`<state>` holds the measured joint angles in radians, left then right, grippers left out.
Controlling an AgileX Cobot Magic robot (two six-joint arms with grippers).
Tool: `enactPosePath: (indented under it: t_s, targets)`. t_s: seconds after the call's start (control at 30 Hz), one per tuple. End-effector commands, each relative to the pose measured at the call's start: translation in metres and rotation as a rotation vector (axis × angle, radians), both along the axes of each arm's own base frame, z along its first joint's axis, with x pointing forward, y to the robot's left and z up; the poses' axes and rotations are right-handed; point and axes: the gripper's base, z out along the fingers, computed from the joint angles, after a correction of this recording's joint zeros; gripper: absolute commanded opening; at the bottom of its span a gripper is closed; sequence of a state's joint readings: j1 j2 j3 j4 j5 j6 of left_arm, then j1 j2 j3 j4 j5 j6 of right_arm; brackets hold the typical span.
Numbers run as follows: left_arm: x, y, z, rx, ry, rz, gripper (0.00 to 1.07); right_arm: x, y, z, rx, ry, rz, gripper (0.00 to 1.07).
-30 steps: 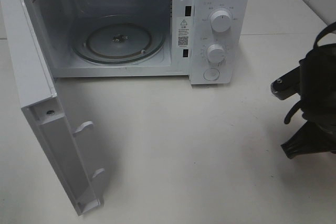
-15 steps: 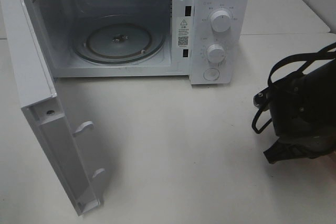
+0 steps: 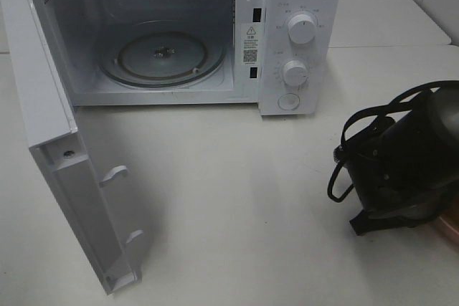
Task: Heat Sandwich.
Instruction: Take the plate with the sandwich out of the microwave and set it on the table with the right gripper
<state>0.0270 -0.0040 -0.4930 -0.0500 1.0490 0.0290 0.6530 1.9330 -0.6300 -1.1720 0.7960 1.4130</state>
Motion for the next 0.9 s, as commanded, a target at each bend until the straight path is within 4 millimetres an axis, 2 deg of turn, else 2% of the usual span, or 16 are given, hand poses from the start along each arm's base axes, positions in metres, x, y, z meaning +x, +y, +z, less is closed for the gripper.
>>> enactPosePath:
  t_s: [0.03, 0.13, 0.33, 0.4, 0.43, 0.47, 0.6, 0.63, 0.73, 0.83, 0.9]
  targets:
    - [-0.002, -0.001, 0.001, -0.005, -0.028, -0.009, 0.98, 0.001, -0.002, -0.001, -0.03, -0.004, 0.01, 0.04]
    - [-0.002, -0.001, 0.001, -0.005, -0.028, -0.009, 0.98, 0.001, -0.002, -0.003, -0.03, 0.0, 0.011, 0.05]
    - [-0.002, -0.001, 0.001, -0.005, -0.028, -0.009, 0.98, -0.002, -0.002, -0.002, -0.035, 0.037, 0.006, 0.15]
    - [-0.002, -0.001, 0.001, -0.005, -0.028, -0.009, 0.98, -0.003, -0.002, 0.001, -0.029, 0.055, 0.007, 0.21]
    - [-0.002, -0.001, 0.001, -0.005, -0.028, -0.009, 0.98, -0.004, -0.002, 0.006, -0.017, 0.063, 0.006, 0.28]
    - [-0.002, -0.001, 0.001, -0.005, -0.028, -0.009, 0.98, -0.004, -0.002, 0.006, -0.017, 0.063, 0.006, 0.28]
    - [-0.002, -0.001, 0.001, -0.005, -0.028, -0.009, 0.98, -0.007, 0.0, 0.022, 0.03, 0.082, 0.022, 0.47]
    - [-0.002, -0.001, 0.001, -0.005, -0.028, -0.009, 0.98, -0.007, 0.0, 0.022, 0.03, 0.082, 0.022, 0.47]
    - [-0.002, -0.001, 0.001, -0.005, -0.028, -0.009, 0.98, -0.01, 0.0, 0.036, 0.063, 0.09, 0.039, 0.58]
    - [-0.002, -0.001, 0.001, -0.005, -0.028, -0.009, 0.98, -0.012, 0.001, 0.043, 0.088, 0.095, 0.053, 0.64]
    - [-0.002, -0.001, 0.001, -0.005, -0.028, -0.009, 0.98, -0.016, 0.002, 0.058, 0.134, 0.107, 0.102, 0.71]
